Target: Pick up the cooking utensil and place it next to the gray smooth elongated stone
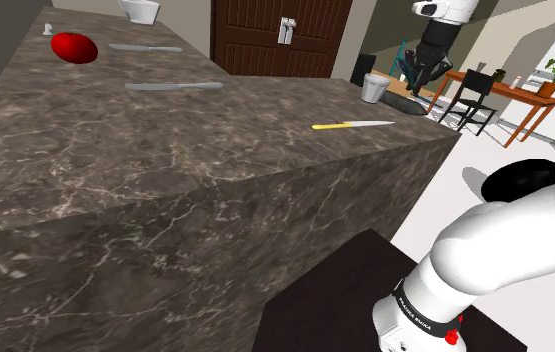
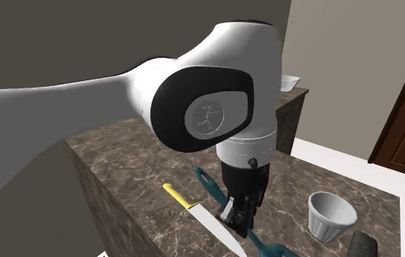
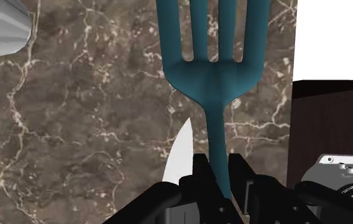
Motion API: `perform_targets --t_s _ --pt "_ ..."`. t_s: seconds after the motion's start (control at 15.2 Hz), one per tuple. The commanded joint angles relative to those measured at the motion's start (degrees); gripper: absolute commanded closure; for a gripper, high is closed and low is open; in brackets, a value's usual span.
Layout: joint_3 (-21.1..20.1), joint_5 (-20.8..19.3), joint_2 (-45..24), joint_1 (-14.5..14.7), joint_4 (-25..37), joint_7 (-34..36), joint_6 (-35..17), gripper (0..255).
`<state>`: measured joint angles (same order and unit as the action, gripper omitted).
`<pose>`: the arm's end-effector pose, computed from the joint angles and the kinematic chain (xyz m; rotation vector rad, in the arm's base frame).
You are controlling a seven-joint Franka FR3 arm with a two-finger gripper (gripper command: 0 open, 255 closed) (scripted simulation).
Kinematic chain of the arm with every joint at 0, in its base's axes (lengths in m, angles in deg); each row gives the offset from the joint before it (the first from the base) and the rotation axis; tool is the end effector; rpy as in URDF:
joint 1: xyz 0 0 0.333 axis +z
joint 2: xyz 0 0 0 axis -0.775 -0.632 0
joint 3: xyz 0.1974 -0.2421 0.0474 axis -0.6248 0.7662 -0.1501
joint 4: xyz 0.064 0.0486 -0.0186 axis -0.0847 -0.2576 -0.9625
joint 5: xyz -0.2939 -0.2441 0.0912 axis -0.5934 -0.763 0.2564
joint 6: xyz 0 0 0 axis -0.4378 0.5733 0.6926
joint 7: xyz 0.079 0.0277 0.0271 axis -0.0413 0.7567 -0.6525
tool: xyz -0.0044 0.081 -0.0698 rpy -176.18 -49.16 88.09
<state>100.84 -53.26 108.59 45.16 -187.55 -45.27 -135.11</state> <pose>0.3293 -0.2668 0.6488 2.3354 1.9644 -0.0457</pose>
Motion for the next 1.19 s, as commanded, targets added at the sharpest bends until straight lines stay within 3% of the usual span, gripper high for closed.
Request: perform_targets --t_s 0.0,0.33,1.12 --pt "1.64 -1.01 1.22 -0.94 0.01 -2.55 0.71 255" --pt "6.49 -3.85 3.94 -3.31 -0.36 -9.32 1.38 255" --pt "7.75 -5.62 6.33 -4.29 -11.21 -7.93 -7.17 255"
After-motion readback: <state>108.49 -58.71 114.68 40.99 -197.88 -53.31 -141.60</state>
